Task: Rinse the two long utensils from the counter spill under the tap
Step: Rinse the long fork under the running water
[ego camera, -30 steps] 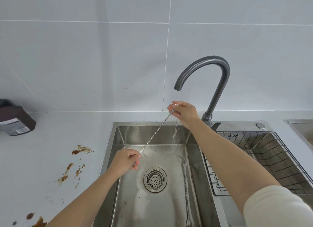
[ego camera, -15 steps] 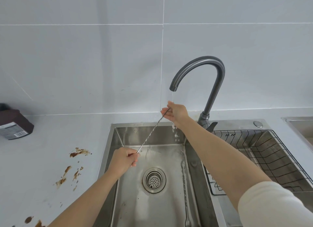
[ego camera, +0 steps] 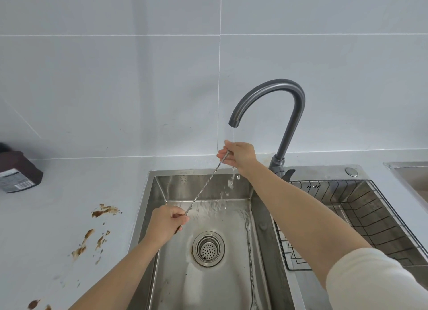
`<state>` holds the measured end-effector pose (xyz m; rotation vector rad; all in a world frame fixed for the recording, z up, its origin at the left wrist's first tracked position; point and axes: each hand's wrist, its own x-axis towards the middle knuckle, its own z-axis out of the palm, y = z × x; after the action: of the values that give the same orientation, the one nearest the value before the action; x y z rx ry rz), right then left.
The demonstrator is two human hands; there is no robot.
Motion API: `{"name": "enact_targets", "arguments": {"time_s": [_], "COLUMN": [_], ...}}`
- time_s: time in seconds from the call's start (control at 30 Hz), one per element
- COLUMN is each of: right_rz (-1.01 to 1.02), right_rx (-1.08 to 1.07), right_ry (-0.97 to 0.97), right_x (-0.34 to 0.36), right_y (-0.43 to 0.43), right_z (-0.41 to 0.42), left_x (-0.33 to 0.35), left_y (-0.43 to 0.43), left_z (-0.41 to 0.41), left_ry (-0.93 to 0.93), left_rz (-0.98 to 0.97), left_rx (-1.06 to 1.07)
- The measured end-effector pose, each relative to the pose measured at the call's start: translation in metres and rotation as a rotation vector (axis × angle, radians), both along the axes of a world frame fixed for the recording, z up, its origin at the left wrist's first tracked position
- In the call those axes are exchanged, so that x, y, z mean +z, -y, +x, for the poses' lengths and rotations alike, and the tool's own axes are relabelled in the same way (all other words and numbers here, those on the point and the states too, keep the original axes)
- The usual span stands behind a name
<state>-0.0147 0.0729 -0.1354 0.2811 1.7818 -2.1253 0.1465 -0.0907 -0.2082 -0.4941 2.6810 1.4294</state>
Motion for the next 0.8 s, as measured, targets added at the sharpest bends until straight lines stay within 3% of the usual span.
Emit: {"name": "enact_targets", "arguments": {"time_s": [0.13, 0.33, 0.67, 0.8], "right_rz": [0.078, -0.120, 0.110, 0.051], "right_rx": [0.032, 0.119, 0.076, 0.053], "right_ry": [0.014, -0.043, -0.069, -0.064], "right_x": [0.001, 0.002, 0.003, 0.005], "right_y": [0.001, -0.002, -0.002, -0.003], "right_z": [-0.003, 0.000, -0.003, -0.003], "left_x": [-0.005, -0.008, -0.005, -0.005], "left_y": [0.002, 0.003, -0.004, -0.007], "left_z": [0.000, -0.003, -0.003, -0.008], "left_ry": [-0.002, -0.001, -0.013, -0.037], "left_rz": [-0.037, -0.044, -0.059, -0.064], "left_rx": [0.008, 0.024, 0.008, 0.000]}}
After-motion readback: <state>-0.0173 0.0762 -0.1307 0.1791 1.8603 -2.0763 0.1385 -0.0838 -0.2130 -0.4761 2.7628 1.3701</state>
